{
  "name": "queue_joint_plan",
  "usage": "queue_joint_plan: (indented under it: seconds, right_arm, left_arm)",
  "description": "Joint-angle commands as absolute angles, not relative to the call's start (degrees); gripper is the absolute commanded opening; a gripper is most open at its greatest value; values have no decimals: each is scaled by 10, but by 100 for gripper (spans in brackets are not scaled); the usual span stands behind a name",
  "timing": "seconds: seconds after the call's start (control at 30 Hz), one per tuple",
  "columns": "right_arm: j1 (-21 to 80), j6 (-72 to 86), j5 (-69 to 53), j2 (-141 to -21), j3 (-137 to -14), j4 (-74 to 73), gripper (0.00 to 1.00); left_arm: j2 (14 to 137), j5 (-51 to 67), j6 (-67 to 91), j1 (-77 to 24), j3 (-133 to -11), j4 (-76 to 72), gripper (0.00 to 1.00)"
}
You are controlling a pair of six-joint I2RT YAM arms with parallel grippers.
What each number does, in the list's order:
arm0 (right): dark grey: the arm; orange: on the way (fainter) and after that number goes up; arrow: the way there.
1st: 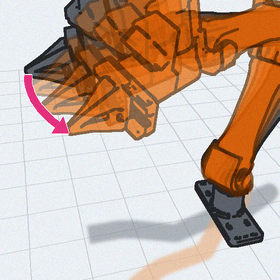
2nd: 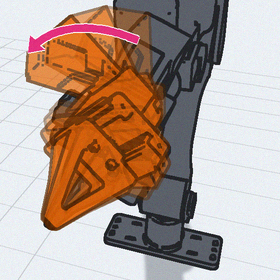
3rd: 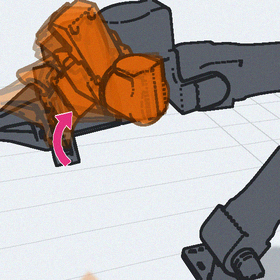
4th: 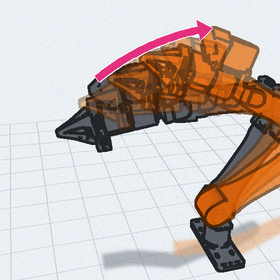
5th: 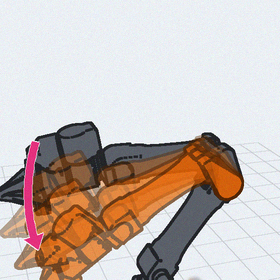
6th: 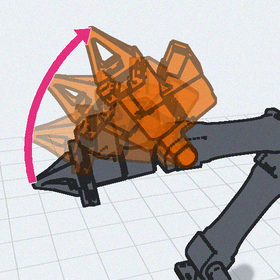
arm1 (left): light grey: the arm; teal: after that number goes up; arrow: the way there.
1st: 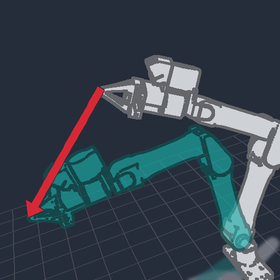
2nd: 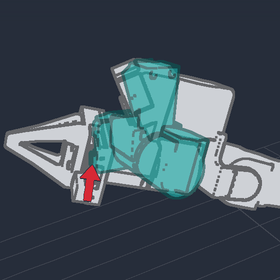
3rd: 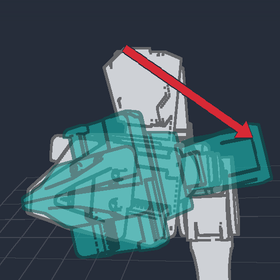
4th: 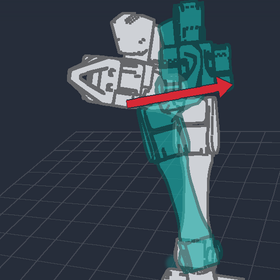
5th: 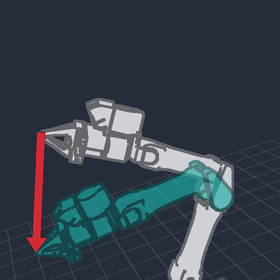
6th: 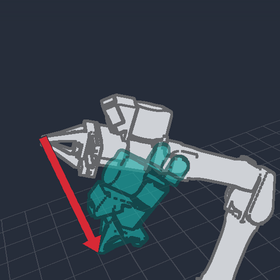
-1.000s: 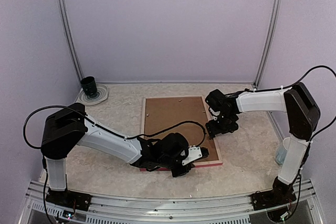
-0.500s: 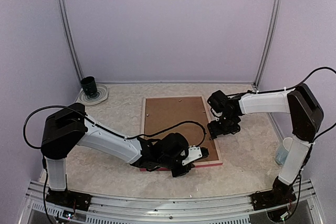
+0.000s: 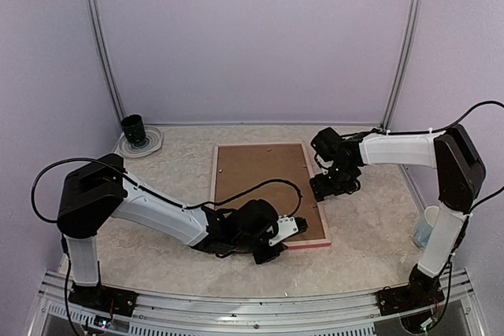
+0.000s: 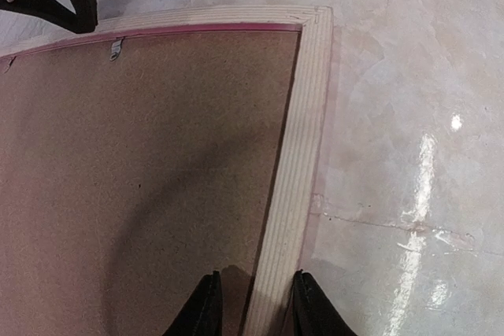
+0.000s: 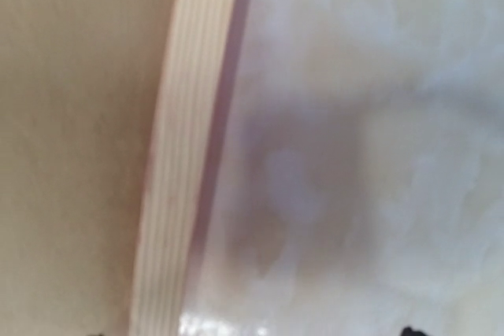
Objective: Put the photo into the frame
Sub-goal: Press the fastener onto the backboard.
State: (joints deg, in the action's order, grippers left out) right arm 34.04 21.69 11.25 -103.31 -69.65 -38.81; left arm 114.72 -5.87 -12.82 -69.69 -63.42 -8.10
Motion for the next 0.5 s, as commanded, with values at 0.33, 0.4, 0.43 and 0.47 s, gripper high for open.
queue_joint_plan:
  seconds: [0.33,0.4,0.43,0.47]
  right_arm:
    - [287,190,73,-1061,-789,-360,81]
    - [283,188,77,-1083,-814,-360,81]
    - [280,188,78,-1093,-825,-359,81]
    - [278,188,77,-1106,-836,-358,81]
  left_arm:
    - [995,-110,-74,-672,-603,-88,62]
    - [982,-129,-46,-649,-606,-75,63]
    - [973,-140,-26,-632,-607,-68,64]
    - [968,-148,-7,-613,-608,-59,64]
